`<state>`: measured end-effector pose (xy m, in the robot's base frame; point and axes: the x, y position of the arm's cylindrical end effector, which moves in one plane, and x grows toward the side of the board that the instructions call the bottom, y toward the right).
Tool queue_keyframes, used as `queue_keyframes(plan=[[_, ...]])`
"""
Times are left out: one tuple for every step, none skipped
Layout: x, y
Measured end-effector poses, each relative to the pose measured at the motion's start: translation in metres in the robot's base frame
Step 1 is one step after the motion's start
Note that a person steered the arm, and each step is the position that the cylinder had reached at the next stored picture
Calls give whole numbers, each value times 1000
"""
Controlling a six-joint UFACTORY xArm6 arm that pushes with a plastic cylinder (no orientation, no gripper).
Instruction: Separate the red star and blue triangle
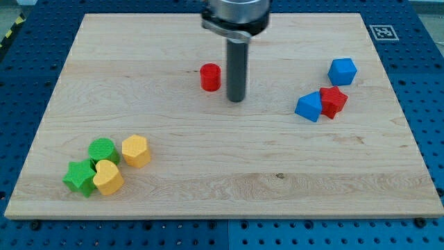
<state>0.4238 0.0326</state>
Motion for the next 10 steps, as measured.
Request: queue_keyframes(plan=[[0,33],[0,51],[-5,74],[-15,107],[-21,146],[-21,163],[-15,158],[1,142],[23,127],[38,105]])
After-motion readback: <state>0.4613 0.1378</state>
